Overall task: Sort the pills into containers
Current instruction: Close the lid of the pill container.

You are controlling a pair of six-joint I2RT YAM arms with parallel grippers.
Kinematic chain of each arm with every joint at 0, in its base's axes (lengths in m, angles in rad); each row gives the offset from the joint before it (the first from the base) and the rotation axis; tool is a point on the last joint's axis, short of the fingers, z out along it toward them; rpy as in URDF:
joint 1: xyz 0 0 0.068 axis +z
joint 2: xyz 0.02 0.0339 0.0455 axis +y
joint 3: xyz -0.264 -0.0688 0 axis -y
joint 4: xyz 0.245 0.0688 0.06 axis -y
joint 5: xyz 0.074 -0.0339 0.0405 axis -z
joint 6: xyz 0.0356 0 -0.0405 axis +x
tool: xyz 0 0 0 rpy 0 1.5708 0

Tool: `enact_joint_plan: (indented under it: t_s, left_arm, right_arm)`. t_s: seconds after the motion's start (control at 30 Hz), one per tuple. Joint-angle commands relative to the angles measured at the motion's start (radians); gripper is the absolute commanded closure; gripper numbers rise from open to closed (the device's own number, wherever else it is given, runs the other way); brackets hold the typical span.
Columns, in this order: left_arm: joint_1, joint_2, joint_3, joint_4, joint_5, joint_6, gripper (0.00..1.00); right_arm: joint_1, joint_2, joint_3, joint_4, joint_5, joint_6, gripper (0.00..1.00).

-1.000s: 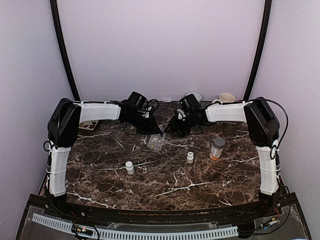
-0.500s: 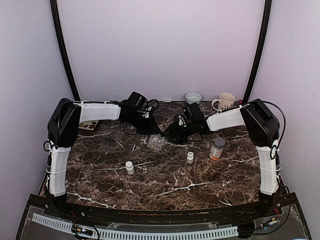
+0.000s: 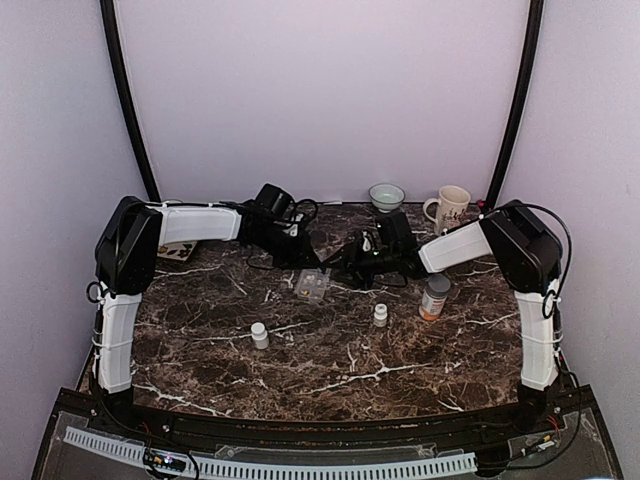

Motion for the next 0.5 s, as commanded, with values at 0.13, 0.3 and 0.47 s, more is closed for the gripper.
enact_joint_plan:
  t_s: [0.13,0.3,0.47]
  left_arm:
    - [0.011,0.003,-0.017,0.01,0.019,0.0,0.92]
    - [0.014,0.003,-0.02,0.014,0.025,-0.003,0.92]
    - [0.018,0.002,-0.02,0.016,0.025,-0.007,0.92]
  right_arm:
    - [-0.013,-0.016,-0.014,0.158,-0.038,0.085,0.46]
    - [-0.014,0.005,0.002,0.181,-0.046,0.106,0.46]
    - [-0.014,0.013,0.023,0.154,-0.051,0.092,0.45]
